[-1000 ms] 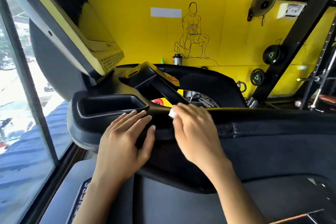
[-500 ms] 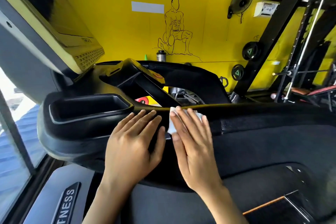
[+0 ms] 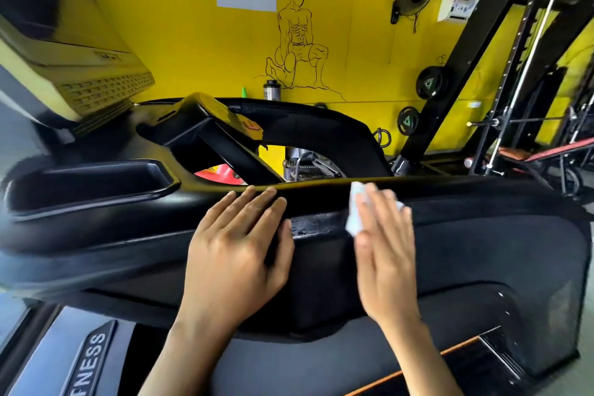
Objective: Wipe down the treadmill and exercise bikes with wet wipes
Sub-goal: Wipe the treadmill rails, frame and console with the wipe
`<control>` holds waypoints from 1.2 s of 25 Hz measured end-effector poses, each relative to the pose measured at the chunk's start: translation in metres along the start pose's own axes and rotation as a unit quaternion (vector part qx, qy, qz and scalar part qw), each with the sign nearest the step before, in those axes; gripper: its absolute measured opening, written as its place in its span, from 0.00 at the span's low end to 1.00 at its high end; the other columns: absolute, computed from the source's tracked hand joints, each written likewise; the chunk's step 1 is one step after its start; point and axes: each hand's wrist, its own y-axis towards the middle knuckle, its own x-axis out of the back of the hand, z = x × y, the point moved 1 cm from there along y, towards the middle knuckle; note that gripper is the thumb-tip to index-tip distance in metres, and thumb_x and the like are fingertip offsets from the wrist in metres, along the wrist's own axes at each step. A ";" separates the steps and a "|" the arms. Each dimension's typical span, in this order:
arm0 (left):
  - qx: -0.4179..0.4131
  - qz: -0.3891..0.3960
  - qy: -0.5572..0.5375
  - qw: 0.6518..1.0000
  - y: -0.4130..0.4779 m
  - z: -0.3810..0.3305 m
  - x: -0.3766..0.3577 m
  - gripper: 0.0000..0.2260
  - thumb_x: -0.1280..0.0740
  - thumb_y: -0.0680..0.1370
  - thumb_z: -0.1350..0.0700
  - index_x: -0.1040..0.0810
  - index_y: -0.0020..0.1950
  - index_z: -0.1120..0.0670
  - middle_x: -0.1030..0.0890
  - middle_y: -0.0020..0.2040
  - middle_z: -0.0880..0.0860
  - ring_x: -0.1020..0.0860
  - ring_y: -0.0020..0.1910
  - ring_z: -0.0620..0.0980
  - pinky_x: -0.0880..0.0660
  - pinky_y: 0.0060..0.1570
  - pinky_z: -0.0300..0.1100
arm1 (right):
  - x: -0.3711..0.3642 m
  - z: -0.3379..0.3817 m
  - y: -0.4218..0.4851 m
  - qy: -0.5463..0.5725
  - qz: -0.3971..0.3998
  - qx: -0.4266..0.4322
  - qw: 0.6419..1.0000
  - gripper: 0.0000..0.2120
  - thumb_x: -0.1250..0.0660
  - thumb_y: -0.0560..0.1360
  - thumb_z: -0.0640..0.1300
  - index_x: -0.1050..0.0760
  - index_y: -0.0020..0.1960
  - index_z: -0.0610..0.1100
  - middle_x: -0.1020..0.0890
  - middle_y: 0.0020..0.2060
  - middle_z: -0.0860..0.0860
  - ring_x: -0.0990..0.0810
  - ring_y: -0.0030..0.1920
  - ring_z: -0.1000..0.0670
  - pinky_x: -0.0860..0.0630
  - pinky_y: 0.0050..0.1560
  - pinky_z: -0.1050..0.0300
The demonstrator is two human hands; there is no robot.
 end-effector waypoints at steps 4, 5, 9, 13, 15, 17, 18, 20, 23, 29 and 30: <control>0.010 0.007 0.010 1.000 0.010 -0.022 -0.018 0.12 0.35 0.76 0.56 0.16 0.50 0.60 0.16 0.52 0.57 0.18 0.53 0.56 0.26 0.57 0.51 | 0.015 -0.026 0.035 -0.016 -0.067 -0.084 0.994 0.19 0.49 0.82 0.42 0.23 0.60 0.35 0.21 0.59 0.44 0.24 0.62 0.42 0.37 0.70 0.51; 0.009 0.010 0.013 1.000 0.013 -0.027 -0.022 0.12 0.35 0.76 0.55 0.16 0.50 0.60 0.16 0.52 0.57 0.18 0.53 0.57 0.26 0.57 0.51 | 0.014 -0.014 0.046 -0.016 -0.024 -0.032 0.999 0.18 0.48 0.81 0.42 0.22 0.58 0.36 0.19 0.57 0.45 0.23 0.59 0.43 0.34 0.67 0.51; 0.008 0.019 0.030 0.999 0.019 -0.042 -0.035 0.13 0.37 0.77 0.55 0.16 0.50 0.61 0.16 0.52 0.57 0.18 0.53 0.58 0.27 0.57 0.50 | 0.021 -0.011 0.063 0.017 0.114 0.077 0.990 0.18 0.47 0.81 0.45 0.22 0.60 0.42 0.19 0.59 0.50 0.24 0.61 0.50 0.34 0.65 0.55; 0.005 0.029 0.043 0.999 0.026 -0.056 -0.052 0.14 0.37 0.77 0.53 0.16 0.50 0.61 0.16 0.52 0.57 0.17 0.52 0.57 0.27 0.57 0.50 | 0.046 -0.097 0.067 -0.048 0.049 -0.049 0.996 0.18 0.48 0.80 0.45 0.19 0.53 0.44 0.17 0.53 0.49 0.20 0.56 0.45 0.33 0.61 0.51; -0.001 0.033 0.047 0.998 0.029 -0.068 -0.062 0.14 0.37 0.77 0.53 0.16 0.51 0.61 0.16 0.52 0.58 0.18 0.52 0.58 0.27 0.57 0.50 | 0.041 -0.090 0.061 -0.066 0.020 -0.057 0.996 0.19 0.49 0.80 0.44 0.20 0.55 0.41 0.18 0.54 0.46 0.21 0.57 0.42 0.32 0.63 0.47; -0.003 0.035 0.058 0.998 0.030 -0.077 -0.070 0.14 0.37 0.77 0.54 0.16 0.51 0.61 0.17 0.53 0.58 0.18 0.53 0.58 0.28 0.59 0.50 | 0.029 -0.058 0.045 -0.006 0.029 -0.011 1.000 0.19 0.49 0.82 0.44 0.23 0.62 0.41 0.21 0.61 0.46 0.24 0.63 0.45 0.35 0.68 0.46; -0.002 0.034 0.062 0.997 0.030 -0.080 -0.073 0.14 0.37 0.77 0.54 0.16 0.52 0.61 0.17 0.53 0.58 0.18 0.54 0.58 0.28 0.59 0.50 | 0.026 -0.050 0.034 0.032 0.040 0.025 0.998 0.20 0.50 0.83 0.45 0.26 0.66 0.41 0.23 0.64 0.47 0.28 0.67 0.46 0.38 0.71 0.46; 0.008 0.028 0.067 0.997 0.028 -0.083 -0.075 0.14 0.38 0.78 0.55 0.17 0.52 0.61 0.17 0.53 0.58 0.18 0.54 0.57 0.28 0.60 0.50 | 0.028 -0.070 0.019 0.020 0.017 0.065 0.998 0.20 0.52 0.84 0.47 0.30 0.70 0.43 0.28 0.69 0.47 0.32 0.70 0.47 0.42 0.73 0.45; 0.024 0.020 0.084 0.996 0.025 -0.088 -0.077 0.14 0.39 0.79 0.54 0.17 0.52 0.61 0.17 0.55 0.56 0.19 0.56 0.55 0.28 0.60 0.50 | 0.034 -0.120 0.012 -0.019 -0.092 -0.097 0.991 0.21 0.53 0.84 0.48 0.29 0.68 0.40 0.28 0.68 0.45 0.34 0.71 0.42 0.44 0.72 0.41; 0.045 0.010 0.103 0.994 0.019 -0.092 -0.079 0.14 0.39 0.79 0.54 0.18 0.54 0.60 0.17 0.56 0.55 0.20 0.58 0.54 0.30 0.60 0.51 | 0.025 -0.066 0.008 0.040 -0.020 0.051 0.998 0.19 0.50 0.83 0.46 0.32 0.70 0.41 0.28 0.68 0.45 0.35 0.72 0.44 0.43 0.74 0.45; 0.048 0.007 0.105 0.993 0.019 -0.093 -0.080 0.14 0.39 0.79 0.54 0.18 0.54 0.60 0.18 0.57 0.55 0.20 0.58 0.55 0.30 0.61 0.51 | 0.027 -0.077 0.007 0.017 -0.021 0.065 0.998 0.19 0.50 0.83 0.46 0.32 0.70 0.41 0.29 0.69 0.45 0.35 0.72 0.44 0.42 0.73 0.44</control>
